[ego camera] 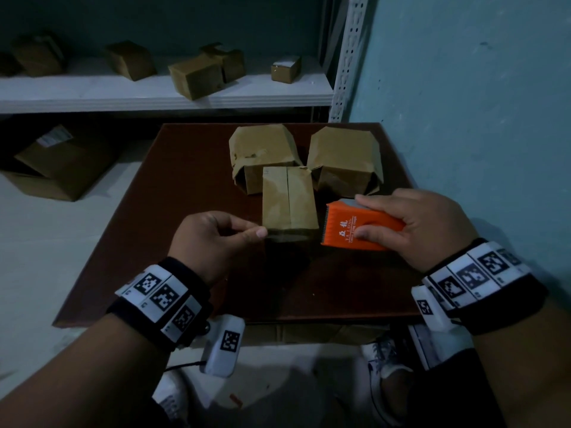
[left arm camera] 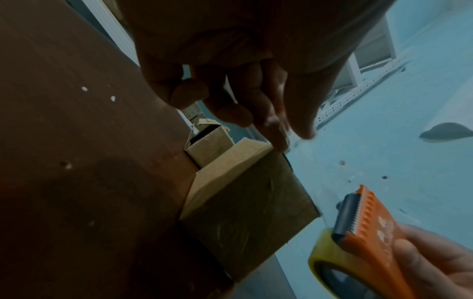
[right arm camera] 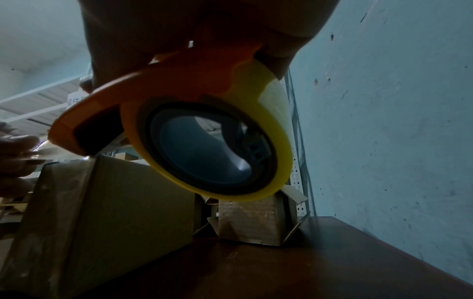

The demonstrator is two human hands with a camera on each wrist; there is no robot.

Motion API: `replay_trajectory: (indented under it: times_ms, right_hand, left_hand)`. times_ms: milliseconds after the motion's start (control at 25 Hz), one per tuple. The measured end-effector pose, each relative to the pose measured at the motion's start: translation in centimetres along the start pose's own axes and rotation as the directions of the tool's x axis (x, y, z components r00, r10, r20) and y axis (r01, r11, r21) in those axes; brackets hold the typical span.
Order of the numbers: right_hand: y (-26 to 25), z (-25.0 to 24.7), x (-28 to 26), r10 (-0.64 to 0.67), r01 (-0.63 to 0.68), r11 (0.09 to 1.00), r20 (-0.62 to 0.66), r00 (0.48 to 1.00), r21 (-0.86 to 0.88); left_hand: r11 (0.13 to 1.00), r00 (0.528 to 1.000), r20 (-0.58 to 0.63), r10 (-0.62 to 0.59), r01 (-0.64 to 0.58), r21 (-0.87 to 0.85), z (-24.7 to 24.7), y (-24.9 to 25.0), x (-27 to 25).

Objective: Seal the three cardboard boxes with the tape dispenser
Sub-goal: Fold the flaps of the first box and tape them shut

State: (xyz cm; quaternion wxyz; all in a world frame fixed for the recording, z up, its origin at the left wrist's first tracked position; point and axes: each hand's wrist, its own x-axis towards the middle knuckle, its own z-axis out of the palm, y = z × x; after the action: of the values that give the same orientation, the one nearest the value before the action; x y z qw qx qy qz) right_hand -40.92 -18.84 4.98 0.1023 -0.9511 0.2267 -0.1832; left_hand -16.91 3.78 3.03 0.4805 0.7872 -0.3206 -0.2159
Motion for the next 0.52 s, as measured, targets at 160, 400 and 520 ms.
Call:
replay_trajectory:
  times_ms: [160, 400, 520]
  right_hand:
    - [0.1, 0.5, 0.2, 0.016, -0.014, 0.999, 0.032, 0.999, -0.038]
    - [0.0, 1.3, 0.5, 0.023, -0.023, 0.995, 0.007, 1.000, -0.096]
    - [0.2, 1.3, 0.5, 0.020, -0.023, 0.995, -0.029, 0.999, -0.102]
  left_hand:
    - [0.998, 0.999, 0.013, -0.051, 0.050, 0.036, 0.5, -0.3, 0.4]
    - [0.988, 0.992, -0.048, -0.118, 0.122, 0.097, 0.5, -0.2, 1.2]
    - [0.959, 0.989, -0.059, -0.133, 0.143, 0.244, -0.3, 0.1, 1.5]
